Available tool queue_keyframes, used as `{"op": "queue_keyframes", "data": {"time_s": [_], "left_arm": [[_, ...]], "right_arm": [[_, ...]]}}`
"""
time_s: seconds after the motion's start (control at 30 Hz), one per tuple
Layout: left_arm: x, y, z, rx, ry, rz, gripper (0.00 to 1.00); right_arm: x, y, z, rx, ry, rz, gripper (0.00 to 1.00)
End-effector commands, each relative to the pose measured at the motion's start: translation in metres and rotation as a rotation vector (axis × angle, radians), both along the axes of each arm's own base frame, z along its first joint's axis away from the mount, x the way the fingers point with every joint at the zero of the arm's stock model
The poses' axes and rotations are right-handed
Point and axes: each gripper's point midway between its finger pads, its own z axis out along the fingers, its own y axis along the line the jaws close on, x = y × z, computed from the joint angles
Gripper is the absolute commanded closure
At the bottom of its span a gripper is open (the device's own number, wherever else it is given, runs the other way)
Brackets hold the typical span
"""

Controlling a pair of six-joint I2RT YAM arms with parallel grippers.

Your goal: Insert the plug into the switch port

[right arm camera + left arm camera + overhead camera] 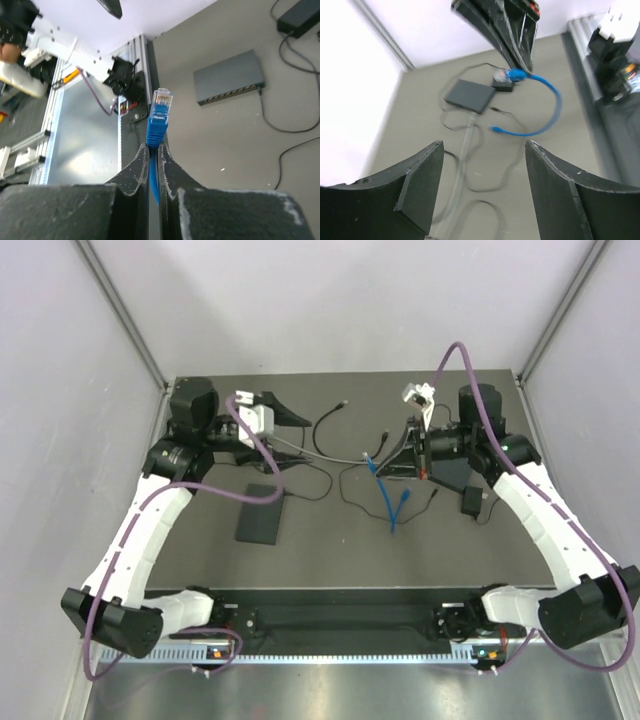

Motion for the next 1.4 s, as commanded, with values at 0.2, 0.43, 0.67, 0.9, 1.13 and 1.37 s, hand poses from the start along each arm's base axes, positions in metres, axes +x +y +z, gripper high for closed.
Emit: {"op": "queue_keyframes", "data": {"time_s": [0.2,0.43,0.67,0.9,1.13,1.37], "left_arm": [[-0.031,-0.042,-0.005,0.138,-0.515,-0.154,0.3],[-0.035,-0.07,-0.023,0.207,-0.679,-0.226,0.36],[-0.051,-0.075,-0.054,0.294,-0.725,-0.341,0.4],[-0.063,-0.081,-0.062,0.307,-0.73,-0.379,0.5],[-0.064,-0.082,-0.069,0.344,-0.699,-0.356,0.93],[-0.045,-0.072,-0.001,0.109,-0.321,-0.064,1.0]], "right_arm": [[-0.039,0.009,0.008,0.007,-0.088,0.165,1.0],[-0.051,0.024,0.002,0.001,-0.058,0.237,1.0],[-0.054,0.034,-0.002,-0.006,-0.035,0.277,1.0],[-0.055,0.043,-0.008,-0.024,-0.022,0.292,1.0],[-0.048,0.048,-0.007,-0.051,-0.048,0.278,0.98],[0.027,0.015,0.025,-0.158,-0.297,0.004,0.02]]}}
